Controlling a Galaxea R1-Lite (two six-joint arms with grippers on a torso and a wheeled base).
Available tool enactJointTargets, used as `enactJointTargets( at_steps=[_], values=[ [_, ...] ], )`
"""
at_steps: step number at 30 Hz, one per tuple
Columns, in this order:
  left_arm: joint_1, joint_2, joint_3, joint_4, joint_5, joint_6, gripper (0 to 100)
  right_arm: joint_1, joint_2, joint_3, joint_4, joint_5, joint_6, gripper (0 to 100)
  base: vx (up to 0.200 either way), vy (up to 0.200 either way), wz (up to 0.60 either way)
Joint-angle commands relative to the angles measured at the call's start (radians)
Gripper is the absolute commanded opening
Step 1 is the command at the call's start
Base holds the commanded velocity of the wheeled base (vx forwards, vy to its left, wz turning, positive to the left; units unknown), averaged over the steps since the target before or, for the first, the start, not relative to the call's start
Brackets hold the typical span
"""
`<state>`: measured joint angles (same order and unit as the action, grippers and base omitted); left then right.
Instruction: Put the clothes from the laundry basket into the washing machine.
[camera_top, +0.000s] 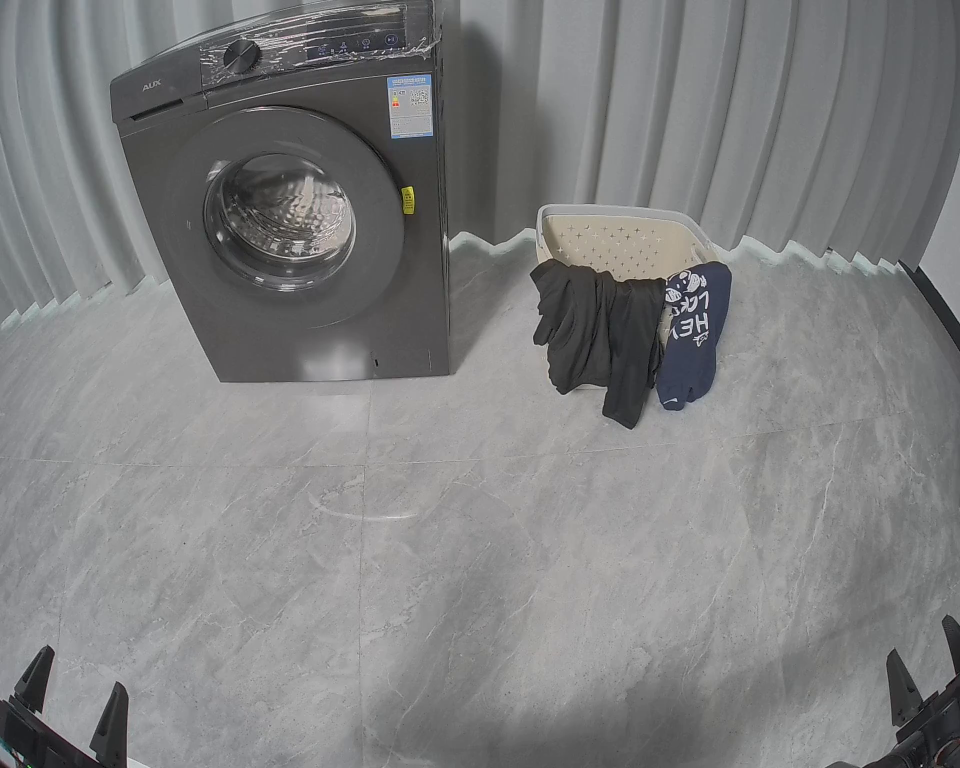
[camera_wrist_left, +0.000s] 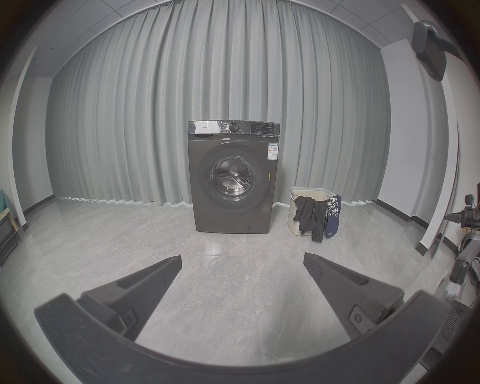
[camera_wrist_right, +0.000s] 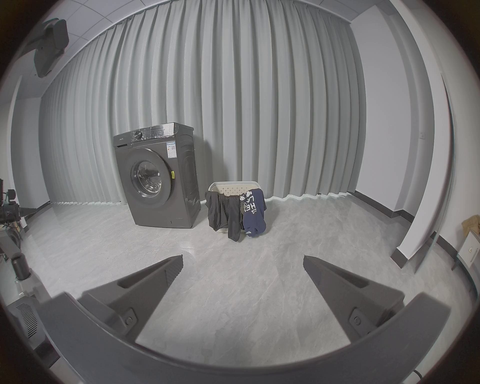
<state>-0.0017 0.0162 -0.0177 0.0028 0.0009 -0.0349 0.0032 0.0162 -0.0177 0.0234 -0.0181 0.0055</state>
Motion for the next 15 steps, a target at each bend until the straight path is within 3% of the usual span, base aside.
enactJointTargets(
  at_steps=[1,7,15],
  values=[
    [0.000,-0.012,0.016,0.000,0.001,0.000,100,0.000,-0.007,0.007,0.000,0.000,0.001,100,0.000,0.000,0.00],
    [0.000,-0.012,0.016,0.000,0.007,-0.002,100,0.000,-0.007,0.007,0.000,0.001,-0.001,100,0.000,0.000,0.00],
    [0.000,-0.012,0.016,0.000,0.007,0.000,100,0.000,-0.007,0.007,0.001,0.001,-0.001,100,0.200,0.000,0.00]
  ],
)
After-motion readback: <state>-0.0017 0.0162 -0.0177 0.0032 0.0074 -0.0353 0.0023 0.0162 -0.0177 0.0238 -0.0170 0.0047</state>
